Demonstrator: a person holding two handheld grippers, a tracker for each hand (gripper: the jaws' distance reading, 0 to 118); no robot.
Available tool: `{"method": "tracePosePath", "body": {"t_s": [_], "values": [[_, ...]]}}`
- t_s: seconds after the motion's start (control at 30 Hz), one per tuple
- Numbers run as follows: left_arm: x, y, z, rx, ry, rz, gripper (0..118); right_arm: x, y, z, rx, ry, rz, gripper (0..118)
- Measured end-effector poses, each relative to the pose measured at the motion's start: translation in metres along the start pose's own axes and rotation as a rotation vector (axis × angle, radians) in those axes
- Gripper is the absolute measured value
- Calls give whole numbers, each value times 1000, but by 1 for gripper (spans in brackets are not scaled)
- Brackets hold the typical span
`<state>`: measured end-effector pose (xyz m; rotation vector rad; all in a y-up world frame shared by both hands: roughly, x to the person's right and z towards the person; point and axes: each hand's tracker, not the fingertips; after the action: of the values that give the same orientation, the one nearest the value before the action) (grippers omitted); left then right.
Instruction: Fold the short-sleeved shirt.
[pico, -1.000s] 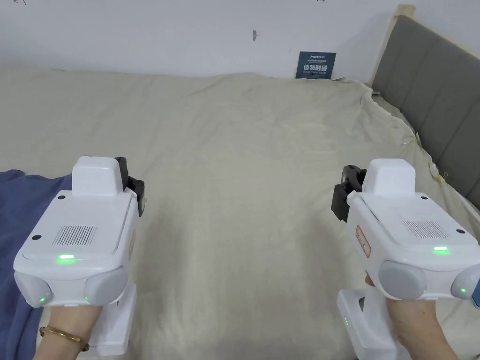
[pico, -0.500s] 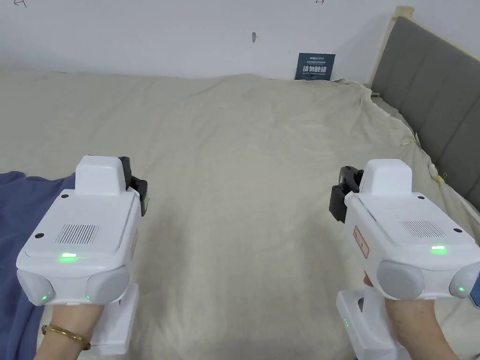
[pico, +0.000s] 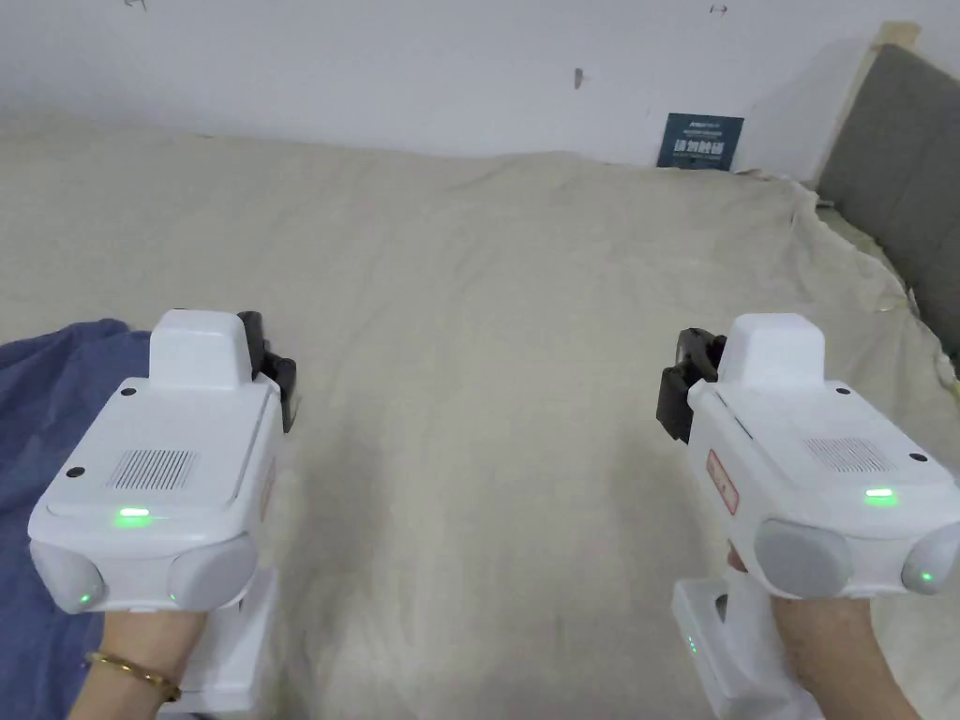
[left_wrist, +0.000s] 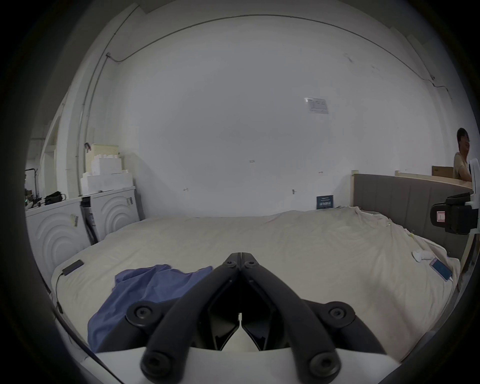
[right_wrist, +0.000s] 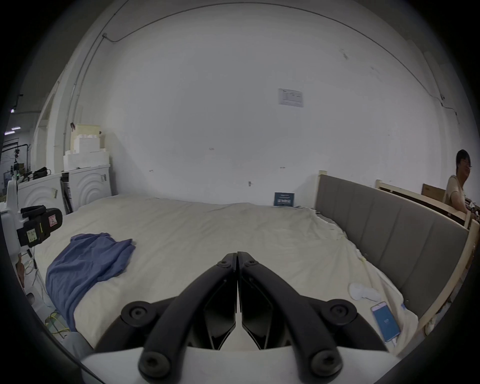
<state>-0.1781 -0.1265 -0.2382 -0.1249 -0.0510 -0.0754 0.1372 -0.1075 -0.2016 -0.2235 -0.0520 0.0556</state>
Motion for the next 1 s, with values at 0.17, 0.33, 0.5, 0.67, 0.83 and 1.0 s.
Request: {"method": "tracePosePath", "body": {"t_s": [0.17, 0.33, 0.5, 0.67, 0.83, 1.0], "values": [[-42, -5, 16, -6, 125, 8, 0, -43, 7, -16, 21, 119, 34, 0], [-80, -6, 37, -9, 244, 30, 0, -88, 15, -27, 30, 236, 45, 0], [-111, -8, 58, -20, 339, 35, 0, -129, 19, -33, 31, 330, 61, 0], [-137, -13, 75, -29, 422, 56, 0, -160, 19, -39, 26, 410, 68, 0], [-151, -17, 85, -36, 464, 65, 0, -178, 17, -40, 27, 462, 83, 0], [-154, -19, 91, -46, 476, 66, 0, -184, 14, -43, 18, 484, 77, 0]]}}
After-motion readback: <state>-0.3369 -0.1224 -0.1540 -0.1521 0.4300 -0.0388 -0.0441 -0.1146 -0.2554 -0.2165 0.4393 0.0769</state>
